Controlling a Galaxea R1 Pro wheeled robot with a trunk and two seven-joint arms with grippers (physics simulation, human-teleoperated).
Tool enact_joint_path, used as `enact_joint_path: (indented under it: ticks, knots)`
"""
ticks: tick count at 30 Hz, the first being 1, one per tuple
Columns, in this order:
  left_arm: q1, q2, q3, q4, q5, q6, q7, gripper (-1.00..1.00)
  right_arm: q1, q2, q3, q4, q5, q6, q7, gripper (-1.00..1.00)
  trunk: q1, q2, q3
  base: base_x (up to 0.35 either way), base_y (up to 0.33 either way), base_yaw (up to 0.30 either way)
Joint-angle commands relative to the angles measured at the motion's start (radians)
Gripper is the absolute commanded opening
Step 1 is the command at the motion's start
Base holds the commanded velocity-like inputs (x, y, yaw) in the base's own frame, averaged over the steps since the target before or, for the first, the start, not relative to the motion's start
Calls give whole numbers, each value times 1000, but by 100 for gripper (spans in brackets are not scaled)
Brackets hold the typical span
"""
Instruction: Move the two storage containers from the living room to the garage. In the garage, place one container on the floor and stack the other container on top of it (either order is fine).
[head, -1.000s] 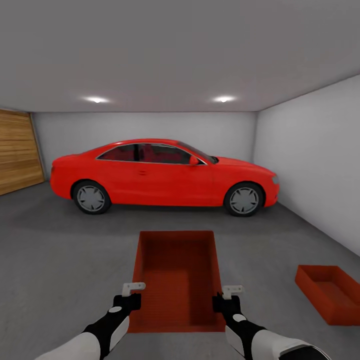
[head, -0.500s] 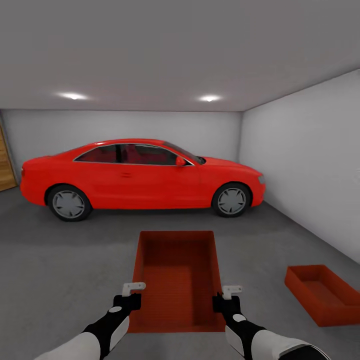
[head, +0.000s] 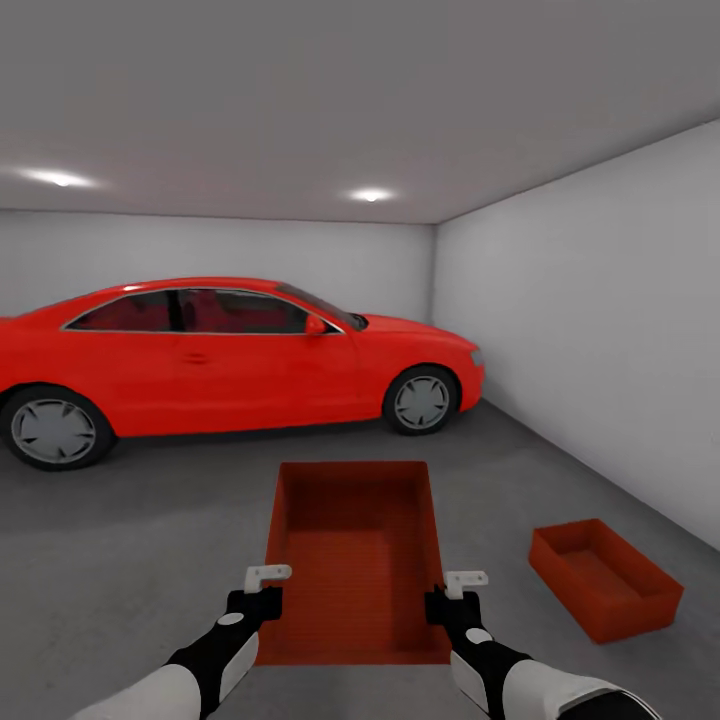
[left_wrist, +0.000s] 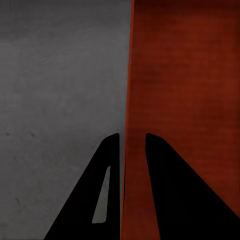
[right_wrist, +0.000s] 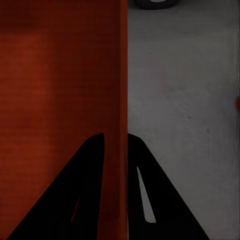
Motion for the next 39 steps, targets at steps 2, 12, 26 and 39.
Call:
enact_joint_path:
  ticks: [2,12,26,39]
  knots:
    - [-1,46,19,-3,-4,-19,13,-100,-1,-3,-71,5,-36,-8,-4,-100,1,-1,-1,321,0,-282]
    - [-1,46,19,-3,-4,-19,13,-100,-1,-3,-71,5,-36,-8,-4,-100,1,-1,-1,321,0,-282]
    - [-1,46,19,-3,-4,-19,13,-100,-1,-6,-71,5,-36,-8,1,-100,1,-1,-1,321,0,-282]
    - [-1,46,19,-3,-4,-19,13,-100,-1,-6,-71,5,-36,-8,1,-100,1,-1,-1,321,0,-283]
